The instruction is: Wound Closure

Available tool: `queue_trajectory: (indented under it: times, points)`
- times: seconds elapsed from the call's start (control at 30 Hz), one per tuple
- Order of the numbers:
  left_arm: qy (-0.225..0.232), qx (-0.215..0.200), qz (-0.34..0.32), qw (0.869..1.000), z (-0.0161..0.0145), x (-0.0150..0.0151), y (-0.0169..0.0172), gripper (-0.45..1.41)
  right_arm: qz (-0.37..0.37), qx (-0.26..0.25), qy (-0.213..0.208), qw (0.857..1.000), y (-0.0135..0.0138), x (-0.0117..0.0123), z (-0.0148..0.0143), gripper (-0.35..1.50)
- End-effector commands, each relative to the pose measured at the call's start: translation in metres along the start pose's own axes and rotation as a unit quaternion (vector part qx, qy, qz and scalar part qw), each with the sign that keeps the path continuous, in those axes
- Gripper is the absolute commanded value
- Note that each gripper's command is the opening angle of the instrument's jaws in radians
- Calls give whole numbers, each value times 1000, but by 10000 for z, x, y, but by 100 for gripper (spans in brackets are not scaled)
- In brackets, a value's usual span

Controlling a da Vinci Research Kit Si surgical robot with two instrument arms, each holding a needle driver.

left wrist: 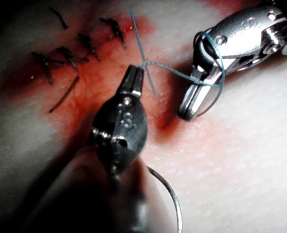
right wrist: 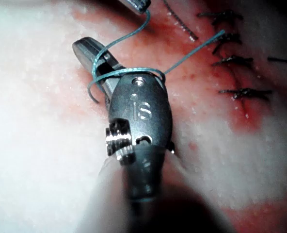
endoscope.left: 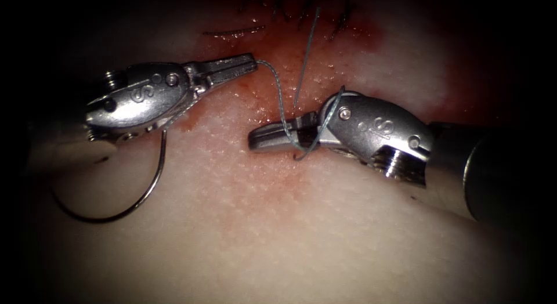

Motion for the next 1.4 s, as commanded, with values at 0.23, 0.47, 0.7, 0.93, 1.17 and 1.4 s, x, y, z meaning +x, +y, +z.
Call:
queue_trajectory:
  times: [0.23,0.47,0.7,0.93,1.17,1.4]
  points:
    - [-6,-11,2,1000,17,-32,-2,-45,14,-2,74,997,6,-4,16,-35]
    - [-6,-9,-5,1000,18,-48,13,-45,29,-81,139,987,21,-3,13,-35]
    - [-7,-5,-9,1000,17,-40,35,-45,74,-192,115,972,33,-6,9,67]
    - [-5,-5,-9,1000,18,-27,56,-45,113,-249,105,956,37,-10,-6,88]
    - [0,-7,-10,1000,32,-15,68,-45,145,-288,100,942,34,-15,-18,61]
    - [1,-7,-13,1000,44,-10,64,-45,177,-323,77,927,32,-20,-33,57]
